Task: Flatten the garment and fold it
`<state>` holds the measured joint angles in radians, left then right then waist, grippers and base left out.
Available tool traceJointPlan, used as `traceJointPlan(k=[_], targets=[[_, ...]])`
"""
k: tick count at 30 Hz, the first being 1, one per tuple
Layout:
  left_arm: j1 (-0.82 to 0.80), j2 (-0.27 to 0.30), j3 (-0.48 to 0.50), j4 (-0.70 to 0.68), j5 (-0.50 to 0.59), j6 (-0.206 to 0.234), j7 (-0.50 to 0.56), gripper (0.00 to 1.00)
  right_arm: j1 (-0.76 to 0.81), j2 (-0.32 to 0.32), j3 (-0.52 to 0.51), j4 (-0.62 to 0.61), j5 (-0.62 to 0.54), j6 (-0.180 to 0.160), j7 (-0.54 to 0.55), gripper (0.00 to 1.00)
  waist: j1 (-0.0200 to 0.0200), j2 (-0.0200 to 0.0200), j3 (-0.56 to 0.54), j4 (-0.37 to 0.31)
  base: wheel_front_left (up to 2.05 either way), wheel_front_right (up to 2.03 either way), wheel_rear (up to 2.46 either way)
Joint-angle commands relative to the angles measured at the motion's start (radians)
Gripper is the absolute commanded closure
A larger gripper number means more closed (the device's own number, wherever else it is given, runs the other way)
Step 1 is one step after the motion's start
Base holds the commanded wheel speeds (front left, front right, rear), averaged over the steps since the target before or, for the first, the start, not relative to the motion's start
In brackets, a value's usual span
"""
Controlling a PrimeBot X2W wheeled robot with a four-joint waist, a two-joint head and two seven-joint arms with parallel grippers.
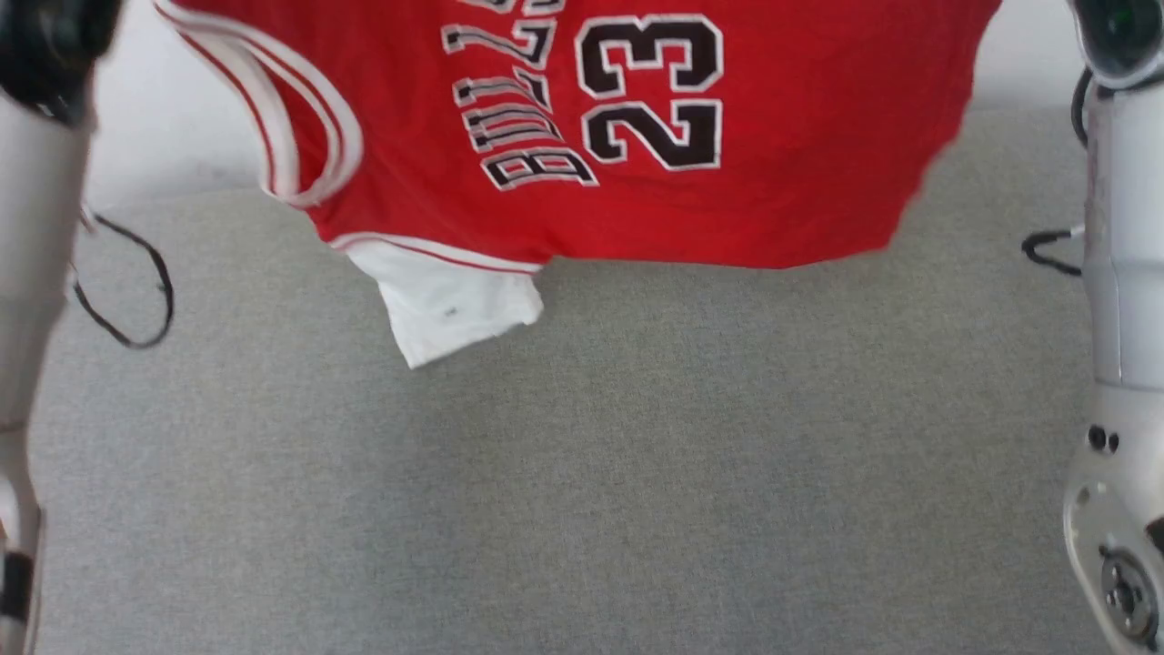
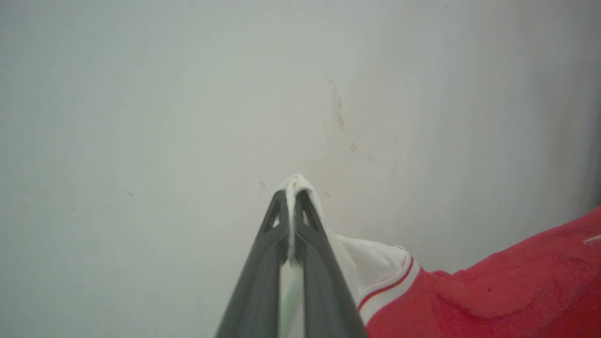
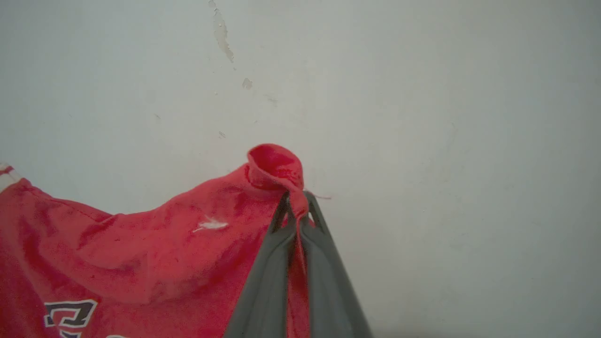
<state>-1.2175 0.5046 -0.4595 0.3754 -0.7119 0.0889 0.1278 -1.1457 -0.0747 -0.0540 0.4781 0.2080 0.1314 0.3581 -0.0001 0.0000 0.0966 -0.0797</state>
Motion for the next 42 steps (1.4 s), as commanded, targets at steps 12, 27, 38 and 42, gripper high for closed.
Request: traceJointPlan(k=[12, 27, 38, 42], targets=[[-0.264, -0.042, -0.008, 0.138, 0.033, -0.038, -0.001, 1.00, -0.244, 0.021, -0.071, 0.203, -0.141, -0.001, -0.066, 1.00, 0.0001, 0.0000, 0.228, -0.028, 0.00, 0.00, 0.00], [-0.533, -0.122, 0.021, 0.183, 0.033, -0.161, -0.236, 1.00, -0.431, -0.043, -0.110, 0.134, -0.268, -0.001, -0.221, 1.00, 0.0001, 0.0000, 0.542, 0.047, 0.00, 0.00, 0.00], [-0.559, -0.152, 0.023, 0.152, 0.023, -0.204, -0.368, 1.00, -0.452, -0.176, -0.163, 0.127, -0.268, -0.001, -0.349, 1.00, 0.0001, 0.0000, 0.705, 0.082, 0.00, 0.00, 0.00], [-0.489, -0.145, 0.006, 0.144, 0.016, -0.214, -0.382, 1.00, -0.413, -0.171, -0.170, 0.145, -0.294, -0.001, -0.371, 1.00, 0.0001, 0.0000, 0.727, 0.082, 0.00, 0.00, 0.00]])
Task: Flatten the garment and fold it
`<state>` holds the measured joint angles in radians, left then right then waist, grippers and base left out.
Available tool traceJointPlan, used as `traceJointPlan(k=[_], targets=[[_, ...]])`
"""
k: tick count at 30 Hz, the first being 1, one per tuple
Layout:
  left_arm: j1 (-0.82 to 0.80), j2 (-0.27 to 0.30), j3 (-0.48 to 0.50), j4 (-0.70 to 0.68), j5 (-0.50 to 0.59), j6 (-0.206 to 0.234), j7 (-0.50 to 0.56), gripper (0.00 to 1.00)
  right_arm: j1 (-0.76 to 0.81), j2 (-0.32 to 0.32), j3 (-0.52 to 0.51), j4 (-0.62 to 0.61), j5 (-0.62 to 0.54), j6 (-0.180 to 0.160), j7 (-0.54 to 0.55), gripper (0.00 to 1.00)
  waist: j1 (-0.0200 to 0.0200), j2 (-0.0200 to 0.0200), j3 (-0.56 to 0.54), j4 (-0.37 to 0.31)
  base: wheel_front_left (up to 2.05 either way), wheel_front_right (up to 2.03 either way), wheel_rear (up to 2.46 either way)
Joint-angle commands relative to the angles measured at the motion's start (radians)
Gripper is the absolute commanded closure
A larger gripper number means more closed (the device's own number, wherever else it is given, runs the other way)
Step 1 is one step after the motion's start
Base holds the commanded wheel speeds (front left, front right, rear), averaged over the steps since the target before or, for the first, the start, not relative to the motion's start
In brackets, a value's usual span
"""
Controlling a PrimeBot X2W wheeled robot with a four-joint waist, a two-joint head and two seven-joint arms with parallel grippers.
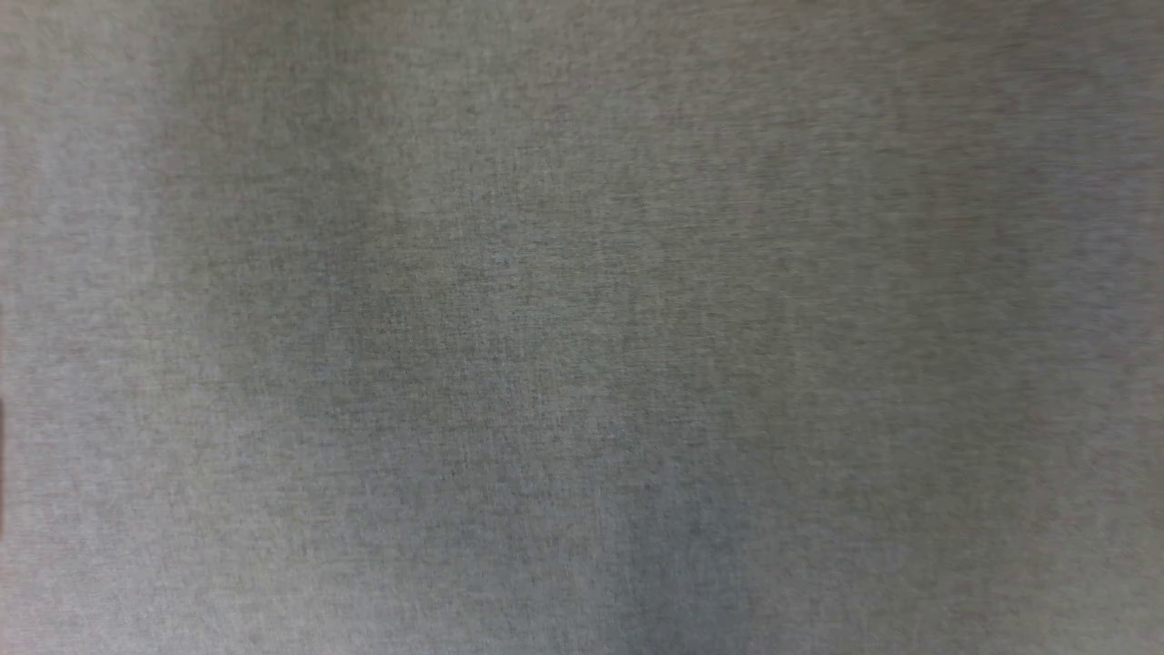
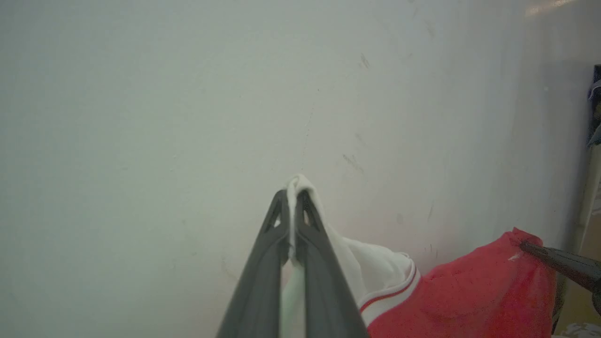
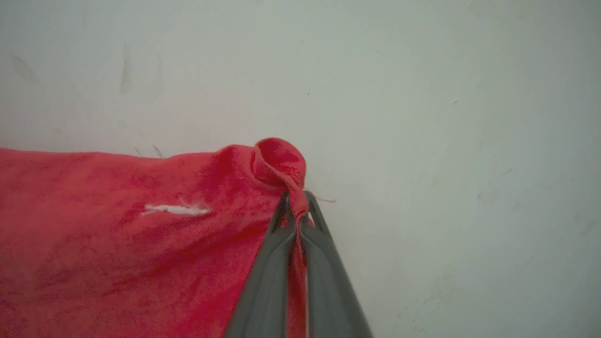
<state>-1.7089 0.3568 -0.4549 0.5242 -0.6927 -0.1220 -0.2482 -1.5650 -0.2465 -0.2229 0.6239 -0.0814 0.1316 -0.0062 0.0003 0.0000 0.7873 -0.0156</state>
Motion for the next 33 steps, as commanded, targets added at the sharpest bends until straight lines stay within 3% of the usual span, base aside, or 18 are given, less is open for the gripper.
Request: traceJointPlan(k=[1, 9, 17, 25, 33], targets=[[0.019, 0.006, -0.003, -0.008, -0.005, -0.004, -0.008, 1.00, 0.017, 0.003, 0.005, 0.003, -0.010, -0.001, -0.010, 1.00, -0.0003, 0.0000, 0.040, 0.018, 0.00, 0.00, 0.00], [0.161, 0.068, -0.027, -0.120, -0.071, -0.008, -0.013, 1.00, 0.102, 0.029, 0.154, -0.014, 0.048, -0.001, -0.035, 1.00, -0.0003, 0.0000, 0.039, 0.007, 0.00, 0.00, 0.00], [0.478, 0.183, -0.004, -0.329, -0.120, -0.008, -0.013, 1.00, 0.355, 0.010, 0.280, -0.203, 0.237, -0.001, -0.053, 1.00, -0.0003, 0.0000, -0.051, -0.010, 0.00, 0.00, 0.00], [0.880, 0.230, 0.063, -0.517, -0.124, 0.035, -0.013, 1.00, 0.718, -0.041, 0.241, -0.431, 0.365, -0.001, -0.011, 1.00, -0.0003, 0.0000, -0.155, -0.021, 0.00, 0.00, 0.00], [1.218, 0.246, 0.103, -0.640, -0.136, 0.086, -0.013, 1.00, 1.024, 0.003, 0.153, -0.578, 0.407, -0.001, 0.029, 1.00, -0.0003, 0.0000, -0.241, -0.024, 0.00, 0.00, 0.00]])
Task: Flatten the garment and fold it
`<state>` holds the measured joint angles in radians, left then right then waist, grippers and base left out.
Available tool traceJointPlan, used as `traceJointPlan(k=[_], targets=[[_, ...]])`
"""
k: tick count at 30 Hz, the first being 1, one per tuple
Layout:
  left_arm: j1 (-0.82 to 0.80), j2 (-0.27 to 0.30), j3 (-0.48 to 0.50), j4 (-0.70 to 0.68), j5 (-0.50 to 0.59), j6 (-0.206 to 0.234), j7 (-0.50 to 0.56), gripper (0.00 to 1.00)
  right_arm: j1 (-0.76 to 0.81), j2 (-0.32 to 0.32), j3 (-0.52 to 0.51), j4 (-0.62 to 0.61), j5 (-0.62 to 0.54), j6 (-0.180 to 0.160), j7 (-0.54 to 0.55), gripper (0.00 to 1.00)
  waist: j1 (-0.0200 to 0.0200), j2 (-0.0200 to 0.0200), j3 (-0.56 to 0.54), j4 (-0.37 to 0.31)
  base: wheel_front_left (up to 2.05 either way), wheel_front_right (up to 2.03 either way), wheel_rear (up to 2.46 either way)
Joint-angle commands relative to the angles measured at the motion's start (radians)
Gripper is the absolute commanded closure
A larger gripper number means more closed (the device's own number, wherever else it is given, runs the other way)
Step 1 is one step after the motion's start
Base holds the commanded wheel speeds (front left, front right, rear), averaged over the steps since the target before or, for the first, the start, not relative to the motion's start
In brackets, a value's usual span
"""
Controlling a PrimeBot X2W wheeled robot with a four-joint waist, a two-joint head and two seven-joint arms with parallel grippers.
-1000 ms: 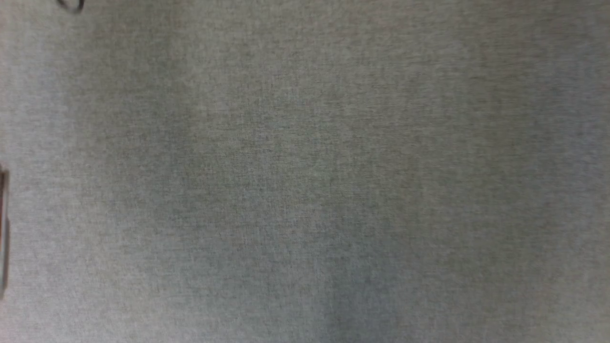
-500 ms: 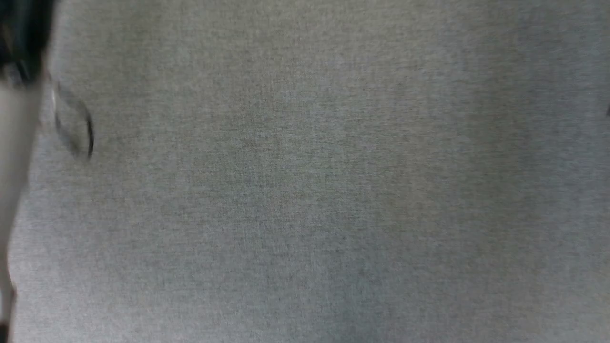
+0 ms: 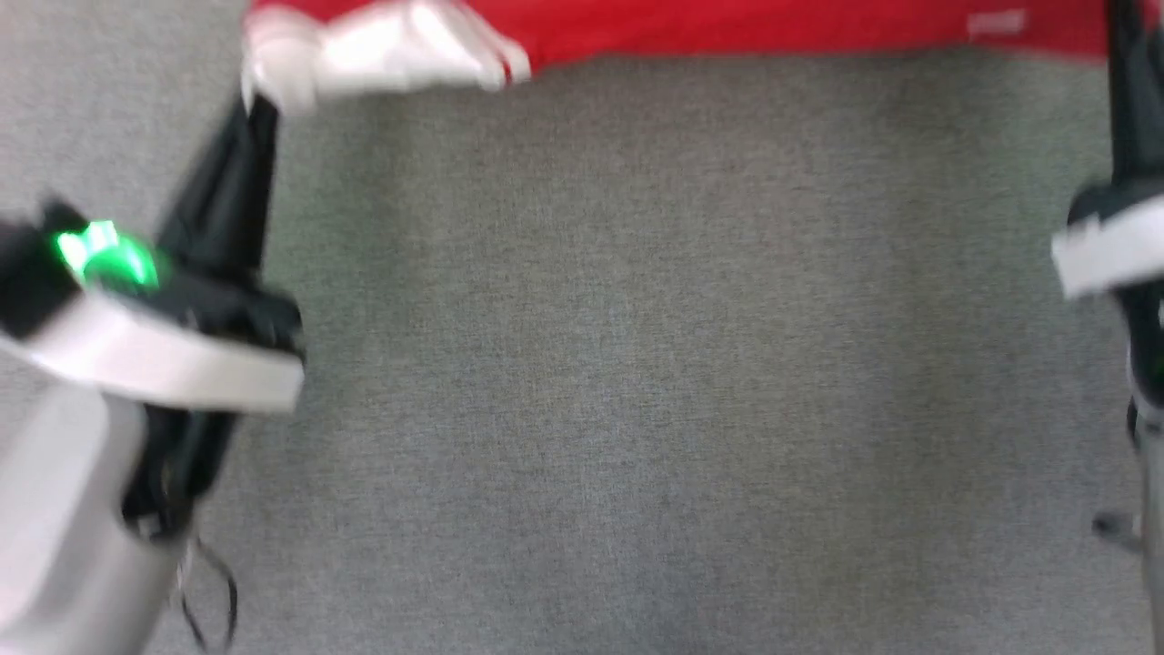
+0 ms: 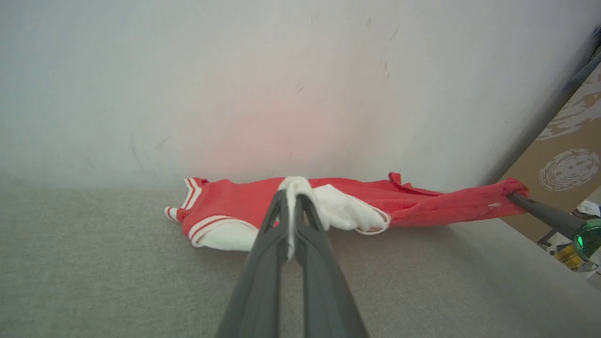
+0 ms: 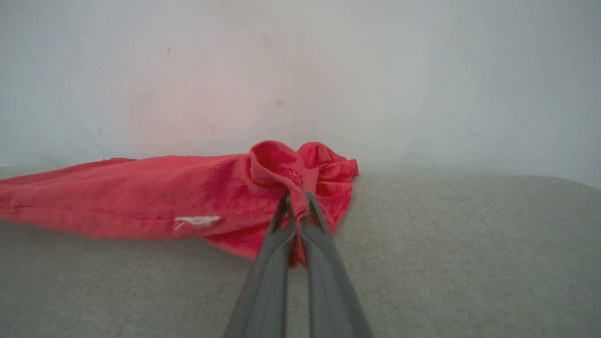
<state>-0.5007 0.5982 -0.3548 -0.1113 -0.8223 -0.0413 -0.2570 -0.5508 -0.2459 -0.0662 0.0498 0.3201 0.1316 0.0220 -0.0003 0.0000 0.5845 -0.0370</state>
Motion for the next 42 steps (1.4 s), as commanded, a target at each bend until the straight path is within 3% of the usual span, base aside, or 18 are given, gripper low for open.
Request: traceJointPlan(k=[1, 13, 19, 33, 42], targets=[[0.043, 0.006, 0.005, -0.010, -0.010, 0.010, -0.005, 1.00, 0.042, 0.010, -0.017, -0.014, 0.007, -0.001, 0.007, 1.00, 0.0003, 0.0000, -0.050, -0.002, 0.00, 0.00, 0.00], [0.347, 0.011, -0.053, -0.016, -0.082, 0.034, 0.030, 1.00, 0.370, 0.100, -0.115, -0.043, 0.023, -0.001, 0.049, 1.00, 0.0003, 0.0000, -0.193, 0.011, 0.00, 0.00, 0.00], [0.446, 0.016, -0.079, -0.022, -0.119, 0.036, 0.054, 1.00, 0.486, 0.104, -0.100, -0.069, 0.063, -0.001, 0.115, 1.00, 0.0003, 0.0000, -0.246, 0.015, 0.00, 0.00, 0.00], [0.636, 0.085, -0.172, -0.098, -0.253, 0.048, 0.252, 1.00, 0.749, 0.017, -0.070, -0.174, 0.165, -0.001, 0.456, 1.00, 0.0003, 0.0000, -0.377, 0.036, 0.00, 0.00, 0.00], [0.729, 0.122, -0.191, -0.154, -0.331, 0.072, 0.321, 1.00, 0.874, 0.026, -0.116, -0.239, 0.202, -0.001, 0.662, 1.00, 0.0003, 0.0000, -0.417, 0.042, 0.00, 0.00, 0.00]])
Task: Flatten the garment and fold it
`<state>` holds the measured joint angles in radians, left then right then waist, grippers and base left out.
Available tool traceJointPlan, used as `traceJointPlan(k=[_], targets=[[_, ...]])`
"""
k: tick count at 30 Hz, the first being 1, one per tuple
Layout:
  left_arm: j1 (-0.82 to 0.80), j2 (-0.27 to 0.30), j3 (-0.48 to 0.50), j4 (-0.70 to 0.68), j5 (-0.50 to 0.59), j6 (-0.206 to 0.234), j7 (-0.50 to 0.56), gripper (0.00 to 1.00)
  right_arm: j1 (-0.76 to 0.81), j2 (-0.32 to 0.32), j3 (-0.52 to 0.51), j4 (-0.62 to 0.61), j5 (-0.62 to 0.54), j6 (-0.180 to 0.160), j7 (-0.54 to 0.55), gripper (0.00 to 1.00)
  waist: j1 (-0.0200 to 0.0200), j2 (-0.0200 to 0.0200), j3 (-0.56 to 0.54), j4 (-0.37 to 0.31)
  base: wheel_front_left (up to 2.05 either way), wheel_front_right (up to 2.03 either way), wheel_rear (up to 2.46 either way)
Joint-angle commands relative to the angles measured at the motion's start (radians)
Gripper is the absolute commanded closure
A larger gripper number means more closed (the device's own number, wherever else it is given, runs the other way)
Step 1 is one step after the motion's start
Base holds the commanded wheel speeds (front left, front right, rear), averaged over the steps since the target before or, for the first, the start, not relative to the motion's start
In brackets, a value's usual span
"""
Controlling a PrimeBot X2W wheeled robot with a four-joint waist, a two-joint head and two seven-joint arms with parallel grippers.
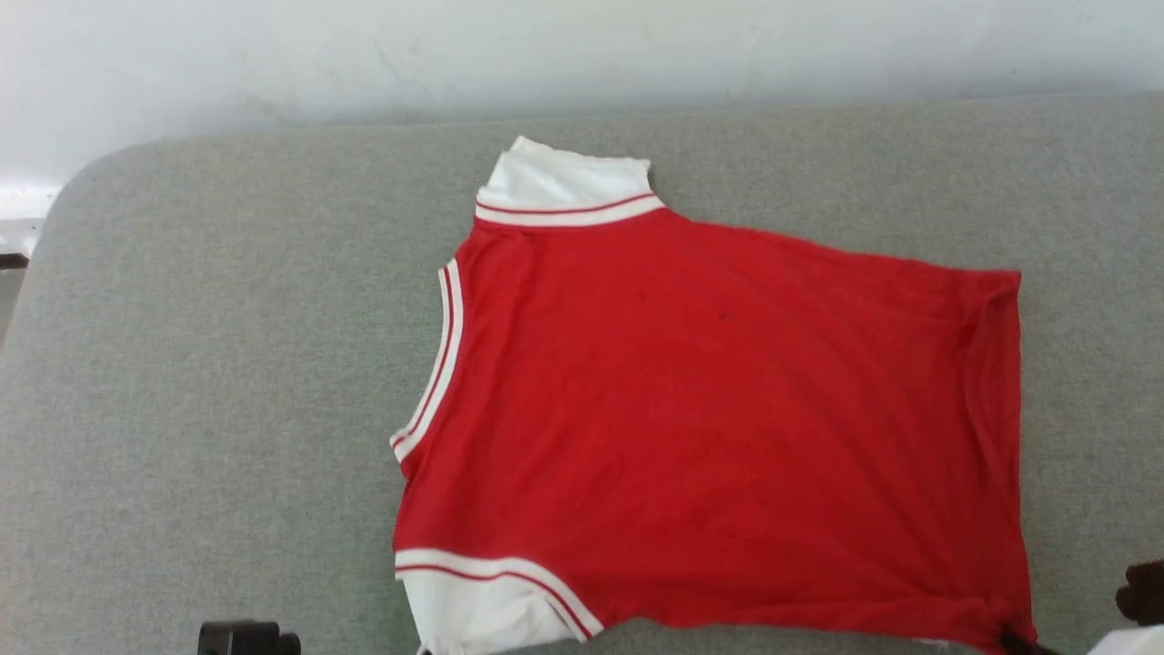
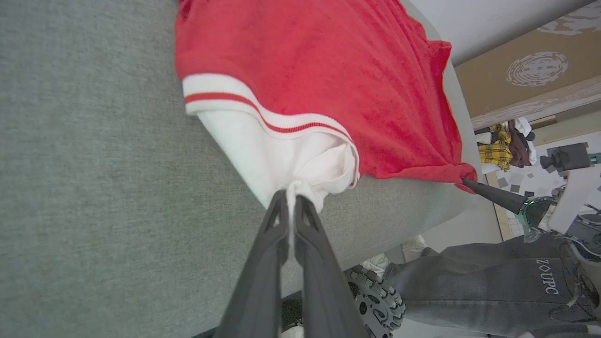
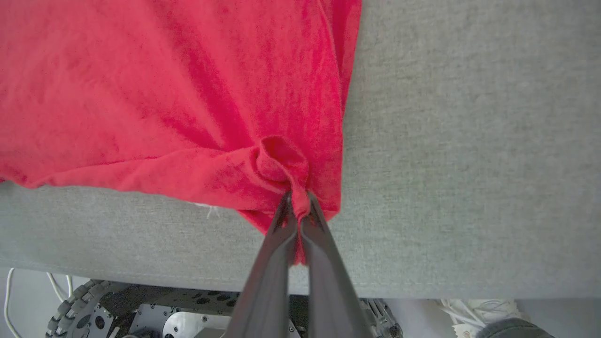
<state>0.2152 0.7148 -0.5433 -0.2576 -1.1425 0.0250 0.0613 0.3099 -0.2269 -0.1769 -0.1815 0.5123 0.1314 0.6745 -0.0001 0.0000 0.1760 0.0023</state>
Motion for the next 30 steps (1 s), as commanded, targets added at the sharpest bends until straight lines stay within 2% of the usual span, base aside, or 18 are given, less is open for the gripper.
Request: traceJointPlan(k=[1, 8, 12, 21, 25, 30], targets=[[0.023, 0.006, -0.005, -0.014, -0.019, 0.007, 0.008, 1.00, 0.023, 0.014, -0.010, -0.015, 0.017, -0.001, 0.026, 1.00, 0.0001, 0.0000, -0.012, 0.003, 0.00, 0.00, 0.00], [0.081, 0.019, -0.011, -0.052, -0.053, 0.019, 0.017, 1.00, 0.086, 0.038, -0.041, -0.062, 0.041, -0.001, 0.104, 1.00, 0.0001, 0.0000, -0.040, 0.003, 0.00, 0.00, 0.00], [0.103, 0.039, 0.018, -0.083, -0.053, 0.028, -0.010, 1.00, 0.101, 0.040, -0.072, -0.107, 0.045, -0.001, 0.105, 1.00, 0.0001, 0.0000, -0.059, 0.001, 0.00, 0.00, 0.00], [0.045, 0.067, 0.081, -0.123, 0.009, 0.028, -0.070, 1.00, 0.028, 0.002, -0.066, -0.127, 0.026, -0.001, -0.031, 1.00, 0.0001, 0.0000, -0.041, -0.010, 0.00, 0.00, 0.00], [-0.031, 0.072, 0.104, -0.121, 0.072, 0.023, -0.097, 1.00, -0.025, -0.026, -0.043, -0.111, 0.005, -0.001, -0.112, 1.00, 0.0001, 0.0000, -0.010, -0.018, 0.00, 0.00, 0.00], [-0.158, 0.055, 0.108, -0.092, 0.129, -0.003, -0.104, 1.00, -0.119, -0.051, 0.001, -0.070, -0.020, -0.001, -0.184, 1.00, 0.0001, 0.0000, 0.055, -0.031, 0.00, 0.00, 0.00]])
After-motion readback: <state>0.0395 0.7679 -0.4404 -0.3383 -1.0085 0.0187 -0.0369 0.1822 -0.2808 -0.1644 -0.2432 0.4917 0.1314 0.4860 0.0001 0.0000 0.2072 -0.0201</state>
